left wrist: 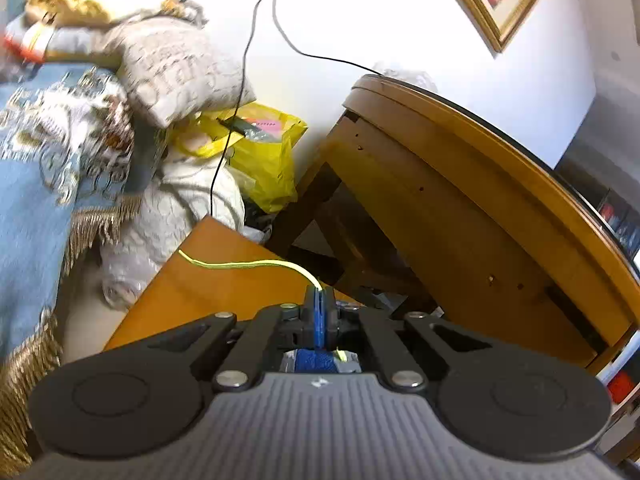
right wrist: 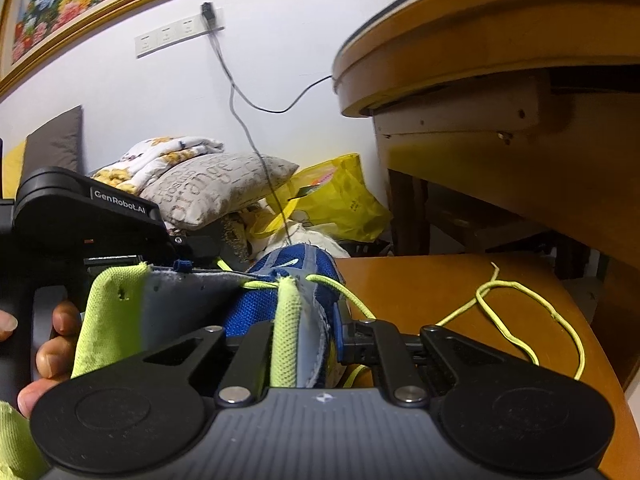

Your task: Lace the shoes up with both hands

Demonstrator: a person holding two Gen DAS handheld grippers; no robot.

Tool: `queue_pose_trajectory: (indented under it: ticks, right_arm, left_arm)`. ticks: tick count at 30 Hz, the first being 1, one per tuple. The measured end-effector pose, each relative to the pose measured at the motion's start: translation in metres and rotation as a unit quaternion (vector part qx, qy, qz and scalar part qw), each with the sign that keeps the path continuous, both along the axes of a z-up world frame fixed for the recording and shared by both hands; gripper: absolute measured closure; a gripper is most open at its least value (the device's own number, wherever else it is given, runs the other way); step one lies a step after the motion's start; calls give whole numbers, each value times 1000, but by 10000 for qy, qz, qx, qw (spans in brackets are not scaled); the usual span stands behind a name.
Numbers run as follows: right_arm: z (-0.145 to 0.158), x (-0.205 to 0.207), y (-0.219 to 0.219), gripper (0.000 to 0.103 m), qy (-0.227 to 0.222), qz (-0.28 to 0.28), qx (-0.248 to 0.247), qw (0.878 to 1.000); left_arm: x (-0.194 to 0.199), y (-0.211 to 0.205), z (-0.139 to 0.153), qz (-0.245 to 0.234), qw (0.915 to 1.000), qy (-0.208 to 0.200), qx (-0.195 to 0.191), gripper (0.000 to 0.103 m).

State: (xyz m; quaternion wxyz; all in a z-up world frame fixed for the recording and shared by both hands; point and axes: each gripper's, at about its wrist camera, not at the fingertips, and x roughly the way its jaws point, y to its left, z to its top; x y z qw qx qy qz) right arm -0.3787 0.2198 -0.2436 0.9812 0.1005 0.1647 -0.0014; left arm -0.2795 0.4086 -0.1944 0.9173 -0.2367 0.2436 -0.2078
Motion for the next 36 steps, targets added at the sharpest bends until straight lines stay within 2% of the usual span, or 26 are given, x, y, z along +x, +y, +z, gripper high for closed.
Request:
queue_pose_trajectory:
  ticks: [3,8,12,21,26,28,32,36]
  right_arm:
    - [0,2,2,91,5,-69,7,10000]
    - [2,12,9,91,2,-216,-129,9997]
    - [3,23,13,91,6,-305,-264,9992]
    - [5,42,16,91,60,-434,-252,9987]
    - [5,62,19,91,25,-255,-428,9988]
    - [6,63,17,90,77,-142,-467,9988]
    - [6,68,8,86,263,176,-463,9984]
    - [7,70,6,84,364,331,-447,9978]
  left_arm:
    - [3,-3,2,21,9998,-49,210,102]
    - [19,-5,0,21,9994,78,326,102]
    - [36,-13,2,-84,9978,62,650,102]
    - [59,-5,-4,-149,9984,258,486,102]
    - [72,0,-7,-183,9982,374,440,102]
    - [72,-4,-11,-228,9973,391,586,102]
    - [62,-14,-7,-217,9952,101,946,102]
    - [56,-6,-1,-35,9967,-24,806,102]
